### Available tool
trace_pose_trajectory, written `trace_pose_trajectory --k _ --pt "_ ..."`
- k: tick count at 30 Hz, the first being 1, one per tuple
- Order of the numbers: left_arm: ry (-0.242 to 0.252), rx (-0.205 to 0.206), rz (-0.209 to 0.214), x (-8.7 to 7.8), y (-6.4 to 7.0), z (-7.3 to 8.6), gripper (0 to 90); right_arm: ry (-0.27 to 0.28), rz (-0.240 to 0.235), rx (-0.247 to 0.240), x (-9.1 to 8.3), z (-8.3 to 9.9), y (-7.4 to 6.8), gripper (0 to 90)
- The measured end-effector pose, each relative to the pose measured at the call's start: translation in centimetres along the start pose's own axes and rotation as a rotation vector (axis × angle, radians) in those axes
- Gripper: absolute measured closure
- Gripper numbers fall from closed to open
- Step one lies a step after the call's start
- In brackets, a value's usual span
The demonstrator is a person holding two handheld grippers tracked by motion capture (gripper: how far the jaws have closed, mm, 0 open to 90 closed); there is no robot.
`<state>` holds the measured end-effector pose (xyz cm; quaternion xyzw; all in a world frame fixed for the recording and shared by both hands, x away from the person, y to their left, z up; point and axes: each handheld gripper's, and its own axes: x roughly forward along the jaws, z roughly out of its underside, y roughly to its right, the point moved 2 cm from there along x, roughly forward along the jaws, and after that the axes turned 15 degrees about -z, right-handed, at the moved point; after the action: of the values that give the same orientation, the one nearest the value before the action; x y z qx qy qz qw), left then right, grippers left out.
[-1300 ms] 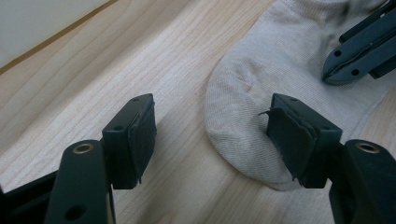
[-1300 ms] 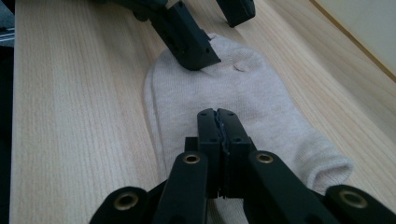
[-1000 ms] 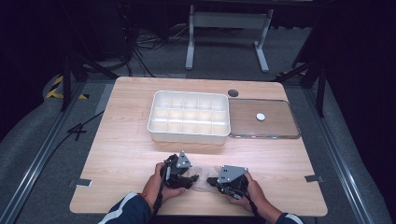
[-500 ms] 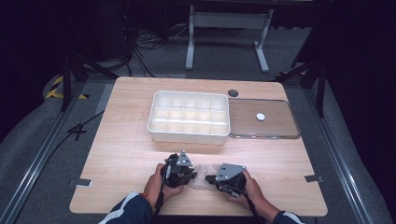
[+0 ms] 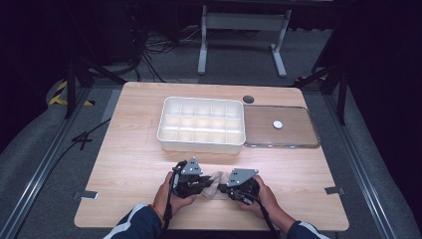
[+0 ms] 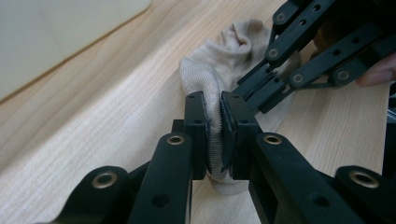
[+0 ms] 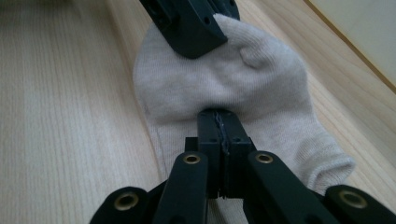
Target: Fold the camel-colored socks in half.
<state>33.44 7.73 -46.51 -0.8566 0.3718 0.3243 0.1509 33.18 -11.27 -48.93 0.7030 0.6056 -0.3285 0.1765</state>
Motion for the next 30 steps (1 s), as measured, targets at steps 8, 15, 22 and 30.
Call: trace_pose_trajectory --k 8,15,22,30 --pt "0.023 -0.005 -0.025 -0.3 -0.3 -0.3 81.7 0.012 -0.007 0.032 1.0 -1.1 1.1 89.2" --pt "0.030 0.002 -0.050 -0.3 -0.7 -0.2 81.7 0.023 -0.008 0.028 1.8 -1.9 1.7 88.7" --pt "0.021 -0.011 -0.078 -0.4 -1.5 0.1 81.8 0.063 0.023 -0.006 0.0 -2.0 1.6 82.0" --pt "0.019 -0.014 -0.081 0.0 -1.6 -0.1 81.7 0.077 0.105 0.011 -4.1 0.0 2.4 80.3"
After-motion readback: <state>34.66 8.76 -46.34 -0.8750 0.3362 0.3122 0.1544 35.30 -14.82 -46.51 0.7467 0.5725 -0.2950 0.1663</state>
